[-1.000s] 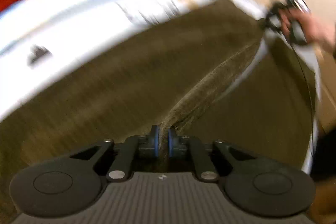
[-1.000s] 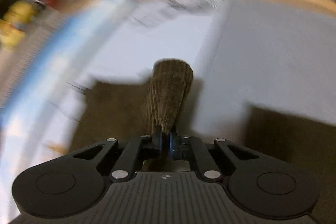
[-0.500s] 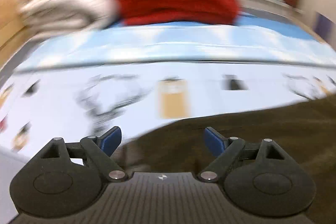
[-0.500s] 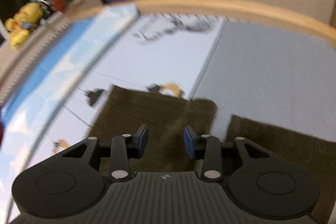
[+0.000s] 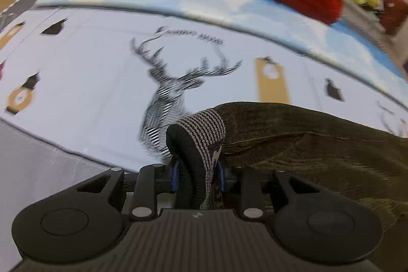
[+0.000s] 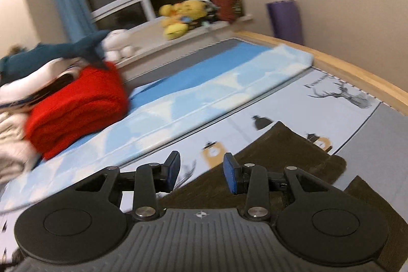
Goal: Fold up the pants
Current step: 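Open the right tool and release the straightened leg onto the bed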
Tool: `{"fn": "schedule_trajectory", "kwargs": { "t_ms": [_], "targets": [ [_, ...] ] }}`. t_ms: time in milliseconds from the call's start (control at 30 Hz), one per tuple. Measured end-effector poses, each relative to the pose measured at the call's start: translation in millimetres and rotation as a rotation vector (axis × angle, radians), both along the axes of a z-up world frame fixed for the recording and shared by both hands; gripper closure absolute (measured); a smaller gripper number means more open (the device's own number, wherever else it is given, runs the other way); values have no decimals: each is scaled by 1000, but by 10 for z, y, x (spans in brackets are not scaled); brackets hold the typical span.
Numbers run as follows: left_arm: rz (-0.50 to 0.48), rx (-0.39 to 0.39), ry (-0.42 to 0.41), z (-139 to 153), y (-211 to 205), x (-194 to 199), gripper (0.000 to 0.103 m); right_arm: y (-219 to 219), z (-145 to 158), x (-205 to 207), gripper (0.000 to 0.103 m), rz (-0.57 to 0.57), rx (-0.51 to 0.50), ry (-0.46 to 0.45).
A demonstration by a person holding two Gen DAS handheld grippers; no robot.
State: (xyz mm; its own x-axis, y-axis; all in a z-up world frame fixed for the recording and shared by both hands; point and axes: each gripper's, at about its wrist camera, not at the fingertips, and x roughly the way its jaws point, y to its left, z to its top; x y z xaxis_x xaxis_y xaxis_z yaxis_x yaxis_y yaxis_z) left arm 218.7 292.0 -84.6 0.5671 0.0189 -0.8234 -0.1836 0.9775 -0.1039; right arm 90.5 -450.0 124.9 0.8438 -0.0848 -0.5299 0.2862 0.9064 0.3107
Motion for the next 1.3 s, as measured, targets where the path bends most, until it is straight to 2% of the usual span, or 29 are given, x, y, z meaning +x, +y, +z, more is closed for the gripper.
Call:
{"fn": "schedule_trajectory", "kwargs": {
  "t_ms": [33,133,200,267,333,367,400,467,600,700,733,767,800,867,933,1033,1100,1200,1267,1300],
  "targets": [
    [2,11,5,12,-14,-24,67,34,-13,-89,64,15,-11,4],
    [24,51,36,118,-78,-100,52,105,-145,-303,64,17,-62,47],
    [35,35,42,281,-97,-206,43,94,-251,-356,64,8,-56,96],
    [52,33,45,478,-95,-346,42,80,-285,-392,64,1,-46,123],
    [57,31,56,726,-120,-571,41,129,-271,-458,64,4,-56,105],
    [46,27,56,811,-149,-665,38,162,-246,-505,64,14,-62,89],
    [25,25,54,890,-186,-792,28,193,-247,-551,64,27,-68,77],
    [-31,12,50,991,-254,-1102,16,248,-239,-663,64,62,-88,58],
    [-97,6,135,826,-353,-1648,16,304,-310,-891,63,112,-145,34],
    [-98,32,165,491,-382,-1886,16,267,-412,-1023,63,104,-180,30],
    [-96,25,194,349,-370,-1928,16,242,-482,-1062,63,96,-179,30],
    [-101,16,281,193,-357,-1924,18,217,-565,-1074,63,91,-176,51],
    [-92,31,329,107,-350,-1907,20,188,-634,-1075,63,82,-172,85],
    [-102,26,301,106,-332,-1910,20,104,-678,-1066,63,69,-138,110],
    [-99,-2,320,55,-301,-1926,20,24,-726,-1056,63,60,-115,122],
    [-101,11,360,-18,-302,-1942,31,-42,-830,-1034,63,47,-101,169],
    [-113,35,352,-31,-298,-1958,47,-45,-874,-1028,63,52,-109,181],
    [-115,30,341,-10,-249,-1990,61,3,-914,-1029,63,78,-133,193],
    [-105,38,342,23,-228,-2000,63,41,-918,-1024,63,95,-146,197],
    [-107,68,345,49,-238,-2020,64,61,-926,-1021,63,99,-153,202]
  ]
}}
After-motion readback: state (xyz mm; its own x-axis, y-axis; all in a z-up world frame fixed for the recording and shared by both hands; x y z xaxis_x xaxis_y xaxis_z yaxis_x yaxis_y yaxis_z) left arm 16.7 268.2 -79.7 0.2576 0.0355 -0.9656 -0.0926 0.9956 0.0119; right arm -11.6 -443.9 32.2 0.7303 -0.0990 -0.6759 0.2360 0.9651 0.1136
